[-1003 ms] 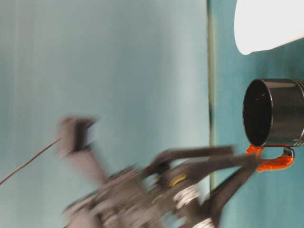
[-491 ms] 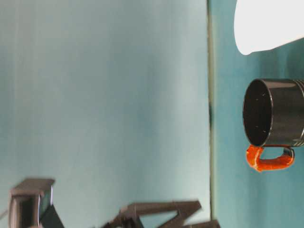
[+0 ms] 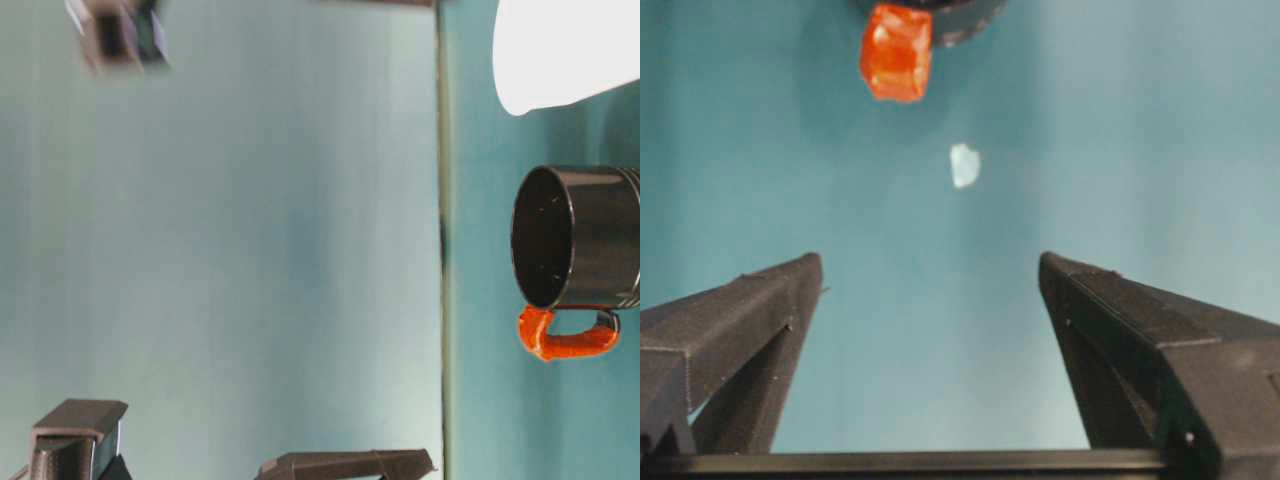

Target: Put the paper cup into the moved red handle cup holder.

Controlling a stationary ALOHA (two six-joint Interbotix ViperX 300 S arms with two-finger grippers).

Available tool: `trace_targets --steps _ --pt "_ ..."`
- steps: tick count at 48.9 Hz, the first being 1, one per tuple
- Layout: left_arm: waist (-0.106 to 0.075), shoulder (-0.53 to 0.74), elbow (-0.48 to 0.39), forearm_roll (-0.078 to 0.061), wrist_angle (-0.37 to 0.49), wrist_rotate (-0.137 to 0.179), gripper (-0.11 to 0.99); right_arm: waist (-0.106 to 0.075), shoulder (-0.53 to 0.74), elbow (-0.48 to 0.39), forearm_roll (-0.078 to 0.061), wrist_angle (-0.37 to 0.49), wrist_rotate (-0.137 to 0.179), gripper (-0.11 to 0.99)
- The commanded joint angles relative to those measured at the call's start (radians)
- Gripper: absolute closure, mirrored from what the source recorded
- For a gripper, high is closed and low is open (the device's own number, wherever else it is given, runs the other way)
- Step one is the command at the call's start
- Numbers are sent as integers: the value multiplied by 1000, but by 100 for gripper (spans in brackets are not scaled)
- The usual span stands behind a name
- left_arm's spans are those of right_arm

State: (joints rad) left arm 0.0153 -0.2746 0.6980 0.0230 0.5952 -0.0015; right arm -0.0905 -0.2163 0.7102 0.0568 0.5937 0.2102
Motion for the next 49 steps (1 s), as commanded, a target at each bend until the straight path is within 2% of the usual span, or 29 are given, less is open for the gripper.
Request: trace_targets --steps 1,11,16,21,28,30,35,42,46,49 --pt "-2 -14 -6 3 -3 -2 -8 -2 58 -52 -3 3 3 -9" --pt "-2 -11 -2 3 -9 -2 -8 -5 164 -92 -5 5 5 -9" --pt "-2 -8 0 0 -9 -2 -8 -15 190 -92 -6 6 6 -9" --pt "-2 -8 0 3 -11 -2 -8 -26 204 -91 -5 14 8 -8" --pt "-2 -6 3 0 -12 -2 -8 -34 212 -92 -6 18 9 -4" --pt "0 -5 3 3 -12 -2 -8 -34 212 -92 -6 18 11 -2" --pt "-2 -5 3 3 -12 -2 -8 -34 212 -91 -6 26 11 18" --pt "-2 -5 2 3 -12 -3 -8 -28 212 -92 -5 54 11 60" --pt "-2 -5 0 3 -12 -18 -8 -23 212 -92 -3 60 9 79" --pt "-2 -5 -2 3 -12 -34 -8 -21 212 -92 -3 58 9 88"
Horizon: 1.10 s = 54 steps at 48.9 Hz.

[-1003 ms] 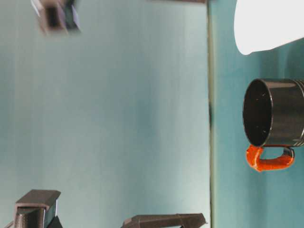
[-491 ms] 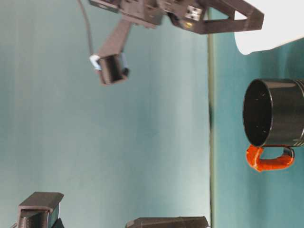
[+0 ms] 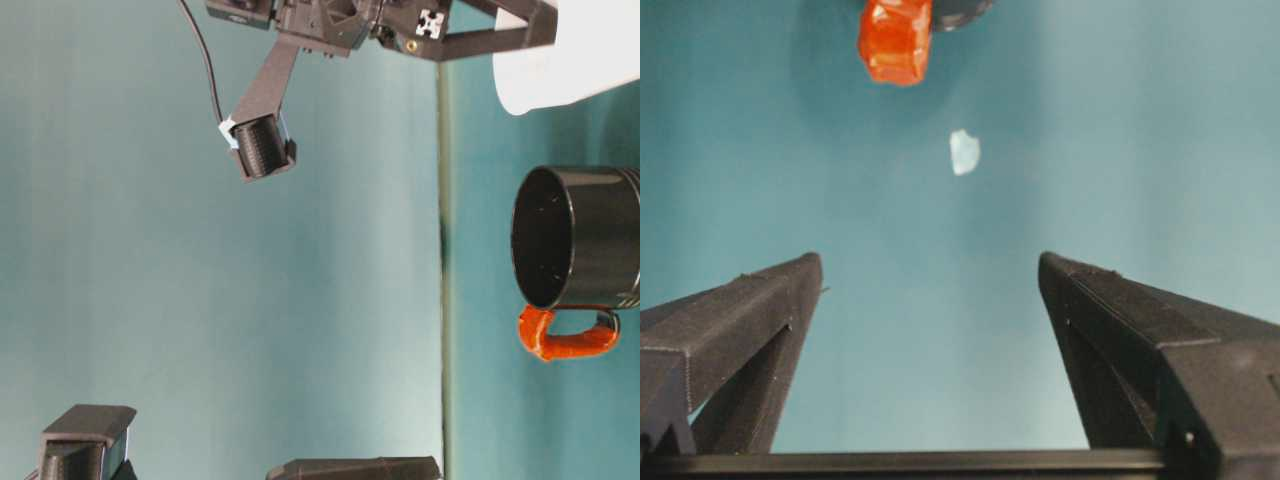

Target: Put the paper cup into the moved red handle cup holder.

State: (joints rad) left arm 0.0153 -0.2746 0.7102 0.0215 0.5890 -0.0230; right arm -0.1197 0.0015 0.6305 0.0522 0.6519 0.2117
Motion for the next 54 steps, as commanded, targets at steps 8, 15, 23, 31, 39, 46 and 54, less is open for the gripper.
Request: trace_targets --steps 8,15,23,31,39,46,54 --pt "-2 -5 -12 2 -6 -44 -8 12 -6 -12 5 2 8 98" --pt "-2 -5 -12 2 -6 -58 -8 9 -34 -41 5 58 5 98" --pt "-2 -5 -12 5 -6 -60 -8 -5 -86 -133 -2 153 -3 98" --pt "-2 -5 -12 5 -11 -60 -8 -11 -91 -258 0 218 -3 98" --pt "-2 -5 -9 5 -11 -60 -8 -9 -40 -373 0 242 -3 98" --pt "-2 -5 -9 5 -11 -60 -8 -9 15 -453 0 244 -6 98" --pt "-2 -5 -3 5 -11 -60 -8 -9 72 -502 0 244 -23 98"
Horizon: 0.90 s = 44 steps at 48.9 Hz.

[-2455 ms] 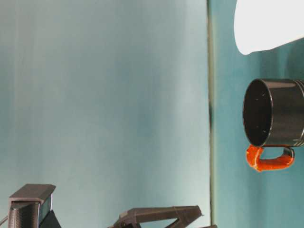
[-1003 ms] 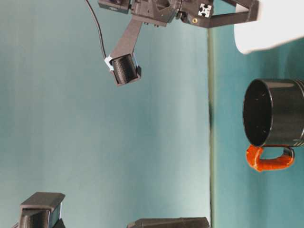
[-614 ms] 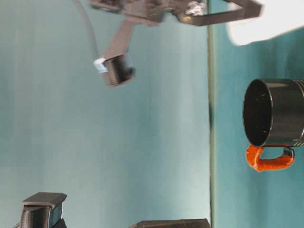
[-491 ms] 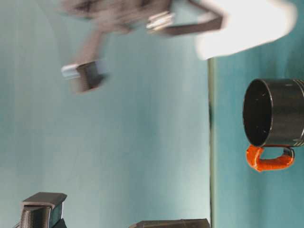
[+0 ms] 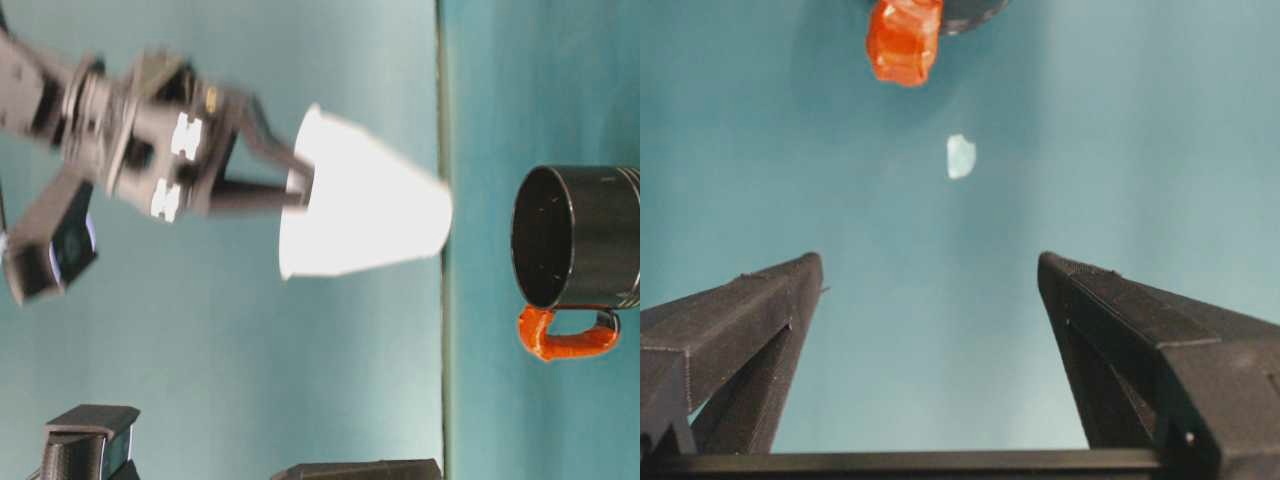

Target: Put the paper cup into the moved red handle cup holder.

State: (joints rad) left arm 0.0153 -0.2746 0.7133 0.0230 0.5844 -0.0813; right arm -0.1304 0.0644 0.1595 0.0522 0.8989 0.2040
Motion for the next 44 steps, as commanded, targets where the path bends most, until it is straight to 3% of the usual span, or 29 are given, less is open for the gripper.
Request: trace_targets --steps 1,22,44 --pt "-2 -5 -5 3 -6 -2 -8 2 15 -32 0 -3 -18 98" --pt "-2 -5 12 3 -8 -2 -8 3 120 -20 0 -25 -20 98" --pt "-2 -3 17 3 -28 -3 -8 43 206 -18 0 -38 -20 98"
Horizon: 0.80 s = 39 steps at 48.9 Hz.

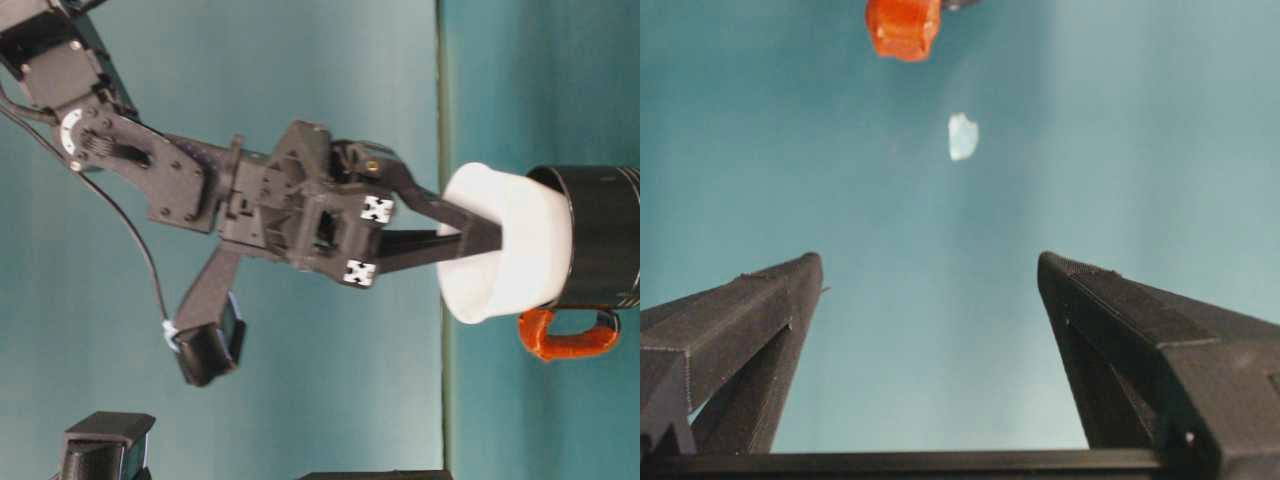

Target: Put the paper cup into the moved red handle cup holder.

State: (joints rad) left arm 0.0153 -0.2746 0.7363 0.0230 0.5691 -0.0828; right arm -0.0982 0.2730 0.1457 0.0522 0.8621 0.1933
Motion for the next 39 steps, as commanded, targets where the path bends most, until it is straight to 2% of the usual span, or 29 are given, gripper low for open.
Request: trace_targets --steps 1,12,13,24,27,28,39 --pt "-2 -3 -5 3 -14 -2 -8 12 -2 -5 0 -2 -9 98" --pt "-2 -5 -3 0 -15 -2 -8 12 -3 -5 0 -2 -8 99" --pt "-2 -3 -3 3 -17 -2 -8 14 -3 -5 0 -2 -6 99" --pt "-2 -5 0 0 -17 -2 -8 12 -3 -5 0 6 -6 98" --pt "-2 -5 2 3 -15 -2 -8 14 -3 -5 0 12 -6 98" --pt "-2 -3 2 0 -15 -2 -8 14 -3 -5 0 14 -6 98" --pt "-2 -3 8 3 -15 -3 -8 17 -6 -5 17 25 -6 91"
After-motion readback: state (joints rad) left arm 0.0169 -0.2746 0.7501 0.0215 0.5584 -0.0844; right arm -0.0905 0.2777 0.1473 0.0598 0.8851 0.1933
